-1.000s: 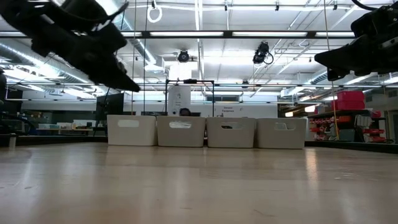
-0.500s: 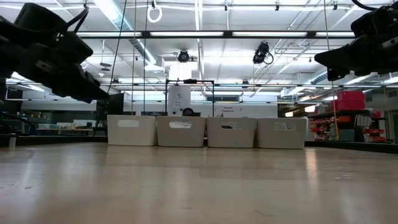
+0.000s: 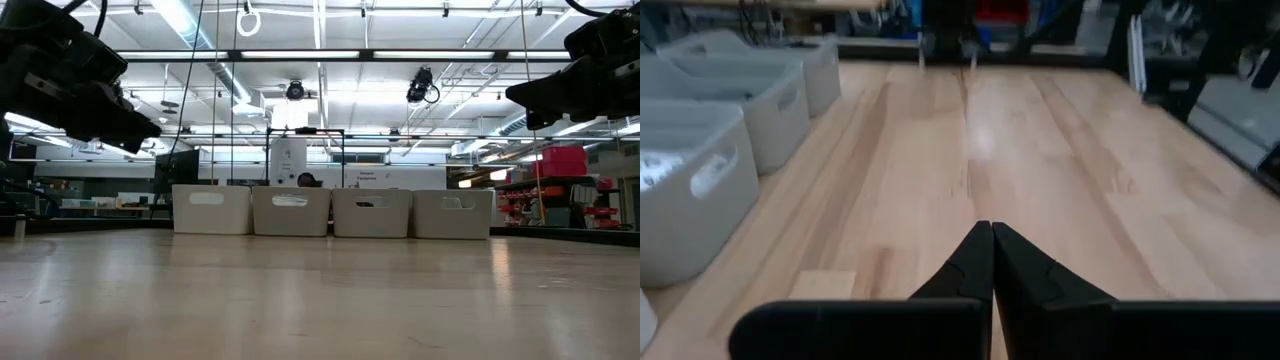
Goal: Pick & Place Travel size toiletries
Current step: Return to Home Position
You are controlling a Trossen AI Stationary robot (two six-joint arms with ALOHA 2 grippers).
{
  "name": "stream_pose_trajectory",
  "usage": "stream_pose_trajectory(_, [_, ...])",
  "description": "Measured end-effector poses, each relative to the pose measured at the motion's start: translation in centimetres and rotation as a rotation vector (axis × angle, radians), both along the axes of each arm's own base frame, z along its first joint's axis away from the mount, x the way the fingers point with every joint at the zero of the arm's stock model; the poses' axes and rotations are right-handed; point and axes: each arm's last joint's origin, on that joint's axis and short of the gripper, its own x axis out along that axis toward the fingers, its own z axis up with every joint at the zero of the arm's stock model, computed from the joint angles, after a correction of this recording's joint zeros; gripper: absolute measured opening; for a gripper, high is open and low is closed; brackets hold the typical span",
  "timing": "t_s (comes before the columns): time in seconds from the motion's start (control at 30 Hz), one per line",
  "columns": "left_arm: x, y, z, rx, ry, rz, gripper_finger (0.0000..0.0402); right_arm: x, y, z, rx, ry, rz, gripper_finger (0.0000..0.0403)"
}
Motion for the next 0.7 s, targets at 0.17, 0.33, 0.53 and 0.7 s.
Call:
stream_pose_trajectory(0.17, [-0.4,0.0,0.8,0.0,-0.085,0.001,0.0007,0.0,0.0,0.0,0.0,0.0,0.0,0.0014])
stream_pose_trajectory(0.33, [-0.8,0.0,1.3,-0.001,-0.144,0.001,0.0011,0.0,0.0,0.0,0.0,0.0,0.0,0.0014])
stream_pose_trajectory(0.53, [-1.3,0.0,1.9,-0.002,-0.225,0.002,0.0005,0.0,0.0,0.0,0.0,0.0,0.0,0.0014])
stream_pose_trajectory(0.7, [-1.5,0.0,2.2,-0.003,-0.266,0.002,0.0017,0.0,0.0,0.0,0.0,0.0,0.0,0.0014])
